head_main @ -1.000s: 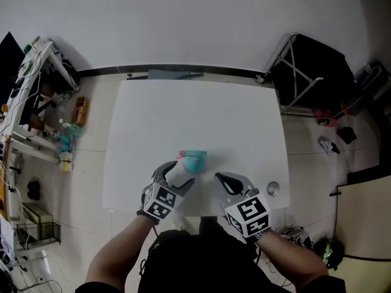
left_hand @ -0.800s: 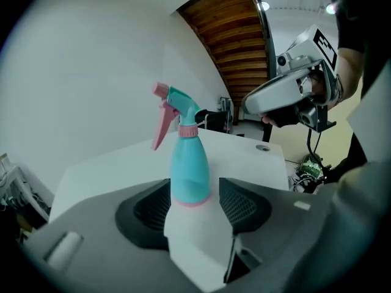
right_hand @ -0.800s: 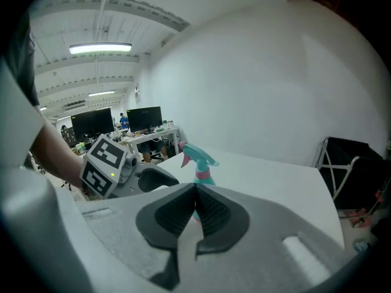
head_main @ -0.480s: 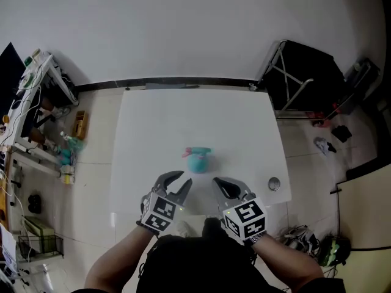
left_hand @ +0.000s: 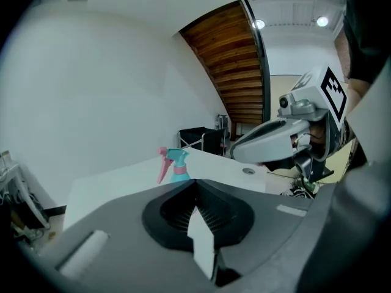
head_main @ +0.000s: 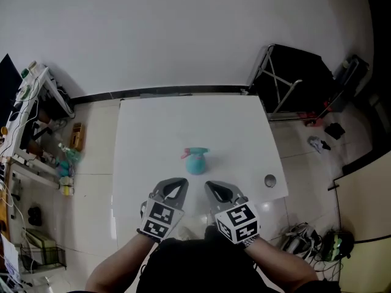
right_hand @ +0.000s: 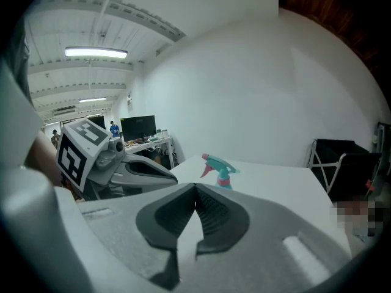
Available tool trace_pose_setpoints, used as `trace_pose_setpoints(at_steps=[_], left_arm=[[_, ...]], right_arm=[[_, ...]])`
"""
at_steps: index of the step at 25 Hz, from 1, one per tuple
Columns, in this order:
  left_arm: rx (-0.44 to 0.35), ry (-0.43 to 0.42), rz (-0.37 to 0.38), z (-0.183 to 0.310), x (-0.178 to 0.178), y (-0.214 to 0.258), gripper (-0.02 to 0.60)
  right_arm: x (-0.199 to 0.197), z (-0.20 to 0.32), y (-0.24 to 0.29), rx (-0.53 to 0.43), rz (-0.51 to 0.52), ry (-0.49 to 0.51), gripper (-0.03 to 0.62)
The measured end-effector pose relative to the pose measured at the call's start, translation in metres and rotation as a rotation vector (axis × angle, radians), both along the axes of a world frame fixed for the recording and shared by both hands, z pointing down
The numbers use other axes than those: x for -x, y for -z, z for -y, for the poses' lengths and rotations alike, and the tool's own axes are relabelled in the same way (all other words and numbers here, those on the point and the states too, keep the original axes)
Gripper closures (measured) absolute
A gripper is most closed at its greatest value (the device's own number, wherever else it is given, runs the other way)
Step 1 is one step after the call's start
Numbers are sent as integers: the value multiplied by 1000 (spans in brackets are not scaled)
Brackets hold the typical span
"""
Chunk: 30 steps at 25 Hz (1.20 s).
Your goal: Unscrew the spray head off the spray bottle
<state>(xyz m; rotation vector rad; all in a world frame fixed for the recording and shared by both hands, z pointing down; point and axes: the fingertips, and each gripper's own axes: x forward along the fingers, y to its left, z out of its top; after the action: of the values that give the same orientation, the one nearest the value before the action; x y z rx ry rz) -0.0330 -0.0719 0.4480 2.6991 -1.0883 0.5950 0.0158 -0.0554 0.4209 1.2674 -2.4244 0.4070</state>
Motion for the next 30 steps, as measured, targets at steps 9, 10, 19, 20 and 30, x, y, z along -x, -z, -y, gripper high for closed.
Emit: trace_pose_setpoints(at_steps=[9,10,19,20,30], left_arm=[[47,35,-64,-4,-8,23,565],[47,39,-64,-4,-9,23,565],[45,77,-78,-2,-23,29,565],[47,82,-81,-2,-25,29,565],[52,123,-82,1,-27,30,565]], right_arm=[[5,6,7,-1,24,8,602],[5,7,8,-4,27,13,602],[-1,10,8,-9,39,62,602],[-2,9,7,-9,40,69,602],[-5,9,6,-6,53,108,602]])
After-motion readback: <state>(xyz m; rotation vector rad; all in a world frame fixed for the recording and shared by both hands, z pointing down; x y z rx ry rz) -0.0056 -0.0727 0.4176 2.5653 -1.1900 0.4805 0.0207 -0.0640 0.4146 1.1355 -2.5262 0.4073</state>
